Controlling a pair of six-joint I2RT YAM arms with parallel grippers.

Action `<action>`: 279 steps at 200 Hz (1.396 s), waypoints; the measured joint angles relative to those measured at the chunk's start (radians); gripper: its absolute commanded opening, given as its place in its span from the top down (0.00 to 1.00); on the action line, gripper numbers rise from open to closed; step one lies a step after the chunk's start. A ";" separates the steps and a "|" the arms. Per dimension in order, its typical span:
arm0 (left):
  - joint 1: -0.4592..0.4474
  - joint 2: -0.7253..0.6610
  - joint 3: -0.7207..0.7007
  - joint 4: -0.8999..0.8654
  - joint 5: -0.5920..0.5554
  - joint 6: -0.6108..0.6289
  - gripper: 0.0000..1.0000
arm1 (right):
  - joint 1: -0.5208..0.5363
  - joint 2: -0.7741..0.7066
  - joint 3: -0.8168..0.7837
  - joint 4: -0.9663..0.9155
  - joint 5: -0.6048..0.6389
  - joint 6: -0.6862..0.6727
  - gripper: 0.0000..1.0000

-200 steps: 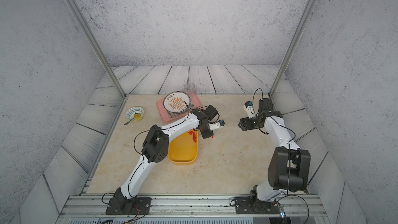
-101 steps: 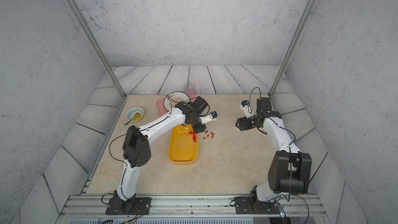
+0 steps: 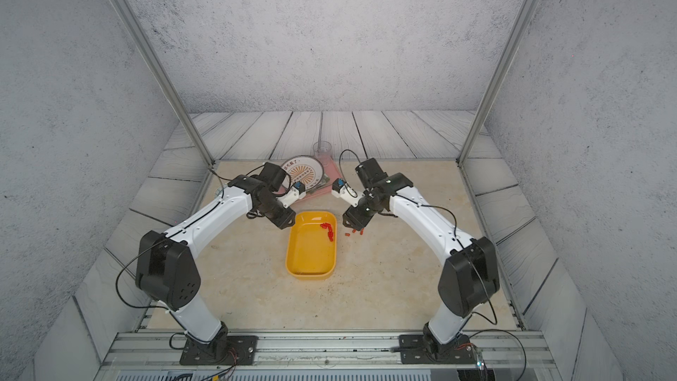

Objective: Take the screw protection sleeves out of the storage box
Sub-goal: Pick up the screw protection sleeve from the storage box.

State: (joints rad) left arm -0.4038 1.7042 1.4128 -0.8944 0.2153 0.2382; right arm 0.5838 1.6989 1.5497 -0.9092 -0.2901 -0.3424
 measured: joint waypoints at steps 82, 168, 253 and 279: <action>0.169 -0.021 -0.094 0.061 0.228 -0.213 0.55 | 0.208 0.291 0.188 -0.071 0.189 0.140 0.57; 0.177 0.121 -0.148 0.174 0.437 -0.374 0.66 | 0.233 0.413 0.201 -0.050 0.253 0.201 0.69; 0.177 0.135 -0.194 0.222 0.489 -0.430 0.67 | 0.267 0.520 0.330 -0.071 0.381 0.222 0.75; 0.177 0.135 -0.227 0.236 0.507 -0.452 0.68 | 0.272 0.544 0.346 -0.088 0.412 0.240 0.76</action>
State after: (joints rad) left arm -0.2264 1.8389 1.1862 -0.6582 0.7223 -0.2142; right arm 0.8558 2.2433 1.8961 -0.9974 0.1215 -0.1020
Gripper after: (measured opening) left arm 0.328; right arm 0.242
